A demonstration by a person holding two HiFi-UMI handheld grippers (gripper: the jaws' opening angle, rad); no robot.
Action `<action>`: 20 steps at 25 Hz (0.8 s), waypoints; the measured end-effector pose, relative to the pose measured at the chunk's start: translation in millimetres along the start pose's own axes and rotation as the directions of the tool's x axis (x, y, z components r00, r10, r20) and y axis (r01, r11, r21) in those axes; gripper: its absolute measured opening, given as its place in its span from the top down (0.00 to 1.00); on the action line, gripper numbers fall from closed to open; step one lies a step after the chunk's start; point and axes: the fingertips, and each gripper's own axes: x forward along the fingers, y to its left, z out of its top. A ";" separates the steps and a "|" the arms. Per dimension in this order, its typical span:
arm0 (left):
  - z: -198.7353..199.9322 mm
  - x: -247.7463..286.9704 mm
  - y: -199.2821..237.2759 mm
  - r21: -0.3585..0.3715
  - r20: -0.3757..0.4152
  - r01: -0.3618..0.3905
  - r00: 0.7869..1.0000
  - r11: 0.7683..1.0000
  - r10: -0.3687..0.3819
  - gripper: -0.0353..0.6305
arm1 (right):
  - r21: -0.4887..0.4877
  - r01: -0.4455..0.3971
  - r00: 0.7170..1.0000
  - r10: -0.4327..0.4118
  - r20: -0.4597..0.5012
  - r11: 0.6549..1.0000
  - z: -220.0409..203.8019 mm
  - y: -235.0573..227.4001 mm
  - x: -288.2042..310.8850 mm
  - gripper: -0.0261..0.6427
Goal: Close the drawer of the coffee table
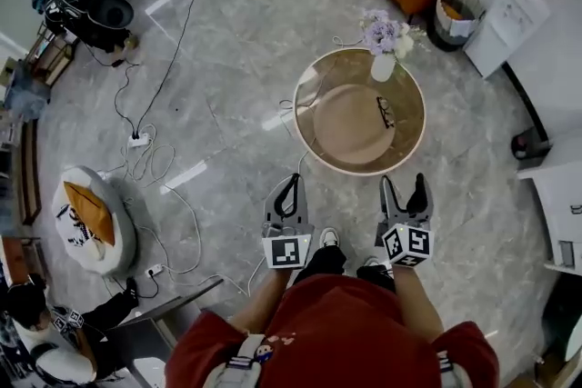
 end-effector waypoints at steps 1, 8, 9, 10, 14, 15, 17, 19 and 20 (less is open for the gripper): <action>4.8 -2.3 -1.3 -0.011 -0.002 -0.006 1.000 1.000 0.006 0.93 | -0.007 0.001 1.000 -0.001 0.007 1.000 7.8 -1.8 -2.5 0.40; 46.8 6.3 -7.5 0.006 0.027 -0.035 0.999 0.999 0.035 0.93 | -0.095 -0.058 0.991 0.069 0.114 0.994 86.0 -19.2 -3.0 0.40; 53.9 8.9 -7.6 0.009 0.036 -0.047 0.998 0.999 0.046 0.93 | -0.117 -0.064 0.988 0.080 0.132 0.991 98.2 -21.3 -2.9 0.40; 61.7 11.9 -7.9 0.013 0.051 -0.059 0.997 0.998 0.058 0.93 | -0.142 -0.067 0.985 0.088 0.150 0.988 110.0 -23.2 -2.4 0.40; 85.2 20.1 -15.9 0.040 0.098 -0.101 0.991 0.994 0.096 0.93 | -0.227 -0.070 0.970 0.119 0.211 0.971 147.5 -32.1 -2.8 0.40; 88.7 22.0 -20.5 0.041 0.102 -0.105 0.990 0.994 0.100 0.93 | -0.244 -0.069 0.968 0.124 0.219 0.967 153.6 -36.0 -3.8 0.40; 94.2 26.8 -28.8 0.040 0.104 -0.109 0.989 0.993 0.104 0.93 | -0.270 -0.067 0.966 0.130 0.225 0.961 160.6 -43.2 -3.0 0.40; 99.6 31.8 -33.2 0.041 0.107 -0.115 0.988 0.993 0.110 0.93 | -0.283 -0.064 0.967 0.129 0.218 0.957 162.4 -49.4 2.3 0.40; 102.1 34.1 -34.8 0.043 0.110 -0.118 0.987 0.992 0.113 0.93 | -0.283 -0.063 0.969 0.127 0.213 0.957 162.2 -52.6 5.5 0.40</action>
